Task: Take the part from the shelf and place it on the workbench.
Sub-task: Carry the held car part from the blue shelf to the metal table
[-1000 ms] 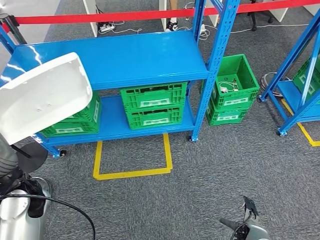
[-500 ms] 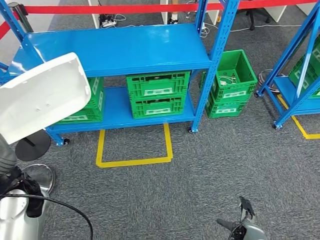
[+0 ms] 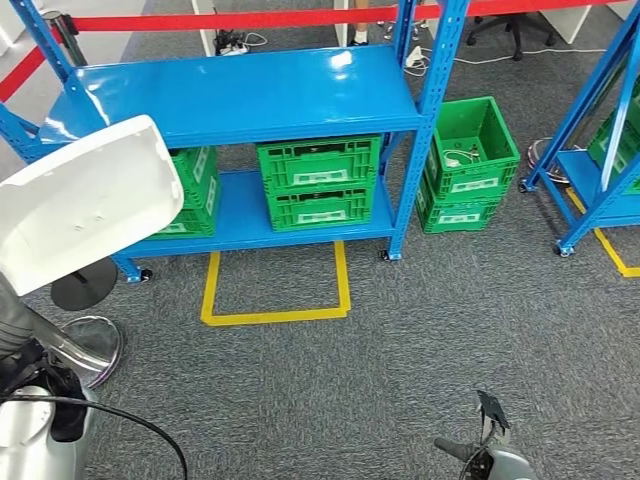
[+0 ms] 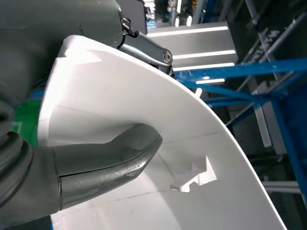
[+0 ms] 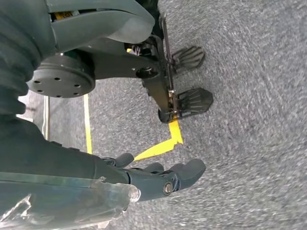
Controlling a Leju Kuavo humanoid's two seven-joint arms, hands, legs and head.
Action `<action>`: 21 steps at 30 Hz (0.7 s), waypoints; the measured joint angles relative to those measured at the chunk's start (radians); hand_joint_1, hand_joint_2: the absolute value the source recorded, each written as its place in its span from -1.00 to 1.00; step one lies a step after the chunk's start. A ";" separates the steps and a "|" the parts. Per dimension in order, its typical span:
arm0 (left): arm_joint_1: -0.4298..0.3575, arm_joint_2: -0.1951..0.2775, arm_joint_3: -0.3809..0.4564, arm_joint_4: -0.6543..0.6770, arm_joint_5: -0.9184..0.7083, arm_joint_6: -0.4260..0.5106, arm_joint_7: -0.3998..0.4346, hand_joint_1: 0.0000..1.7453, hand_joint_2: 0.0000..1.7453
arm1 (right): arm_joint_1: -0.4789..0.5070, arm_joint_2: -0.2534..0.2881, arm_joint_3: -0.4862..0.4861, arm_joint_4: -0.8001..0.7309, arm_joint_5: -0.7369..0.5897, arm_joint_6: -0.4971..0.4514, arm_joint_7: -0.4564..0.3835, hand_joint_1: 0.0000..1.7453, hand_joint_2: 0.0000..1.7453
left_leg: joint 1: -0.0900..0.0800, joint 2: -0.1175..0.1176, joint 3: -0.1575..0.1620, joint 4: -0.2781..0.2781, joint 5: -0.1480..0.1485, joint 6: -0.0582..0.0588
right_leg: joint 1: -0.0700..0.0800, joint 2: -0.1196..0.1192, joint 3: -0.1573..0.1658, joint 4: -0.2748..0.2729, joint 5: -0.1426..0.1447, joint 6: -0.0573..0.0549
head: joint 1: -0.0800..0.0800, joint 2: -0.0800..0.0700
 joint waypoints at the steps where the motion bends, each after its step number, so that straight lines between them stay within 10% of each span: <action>1: 0.000 0.000 0.000 0.000 0.009 -0.011 0.003 1.00 1.00 | 0.000 0.000 0.002 0.000 0.000 0.001 0.000 -1.00 1.00 | -0.006 0.017 0.026 -0.048 0.010 0.007 | 0.003 -0.009 0.000 0.001 0.000 0.003 | 0.001 0.000; 4: 0.001 0.001 0.003 -0.003 0.029 -0.039 0.010 1.00 1.00 | 0.000 0.001 0.006 0.000 0.000 0.001 0.001 -1.00 1.00 | -0.011 0.010 0.034 -0.086 0.014 0.027 | 0.007 -0.036 -0.003 0.004 -0.002 0.015 | 0.003 0.000; 6: 0.002 0.002 0.005 -0.004 0.034 -0.054 0.013 1.00 1.00 | -0.001 0.002 0.009 0.000 0.000 0.001 0.001 -1.00 1.00 | -0.004 -0.011 0.030 -0.091 0.019 0.039 | 0.004 -0.013 -0.017 0.030 -0.023 0.028 | 0.004 0.000; 11: 0.006 0.002 0.006 -0.003 0.036 -0.082 0.030 1.00 1.00 | 0.011 0.003 0.011 0.000 -0.004 0.004 0.004 -1.00 1.00 | 0.004 -0.068 0.015 -0.092 0.034 0.048 | -0.010 0.053 -0.142 0.306 -0.145 0.050 | 0.007 0.000; 14: 0.009 0.002 0.006 -0.003 0.034 -0.084 0.036 1.00 1.00 | 0.013 0.003 0.012 0.000 -0.005 0.004 0.004 -1.00 1.00 | 0.009 -0.109 0.012 -0.091 0.041 0.038 | -0.020 0.074 -0.082 0.177 -0.057 0.054 | 0.007 0.000; 17: 0.006 0.002 0.007 -0.003 0.028 -0.085 0.038 1.00 1.00 | 0.012 0.003 0.013 0.000 -0.006 0.005 0.003 -1.00 1.00 | 0.011 -0.145 -0.003 -0.086 0.053 0.019 | -0.032 0.143 -0.009 0.023 -0.006 0.055 | 0.007 0.000; 21: 0.010 0.003 0.008 -0.003 0.017 -0.085 0.042 1.00 1.00 | 0.011 0.008 0.016 0.000 -0.008 0.005 0.003 -1.00 1.00 | 0.016 -0.157 -0.030 -0.075 0.056 -0.010 | -0.030 0.113 -0.013 0.016 0.001 0.028 | 0.002 0.000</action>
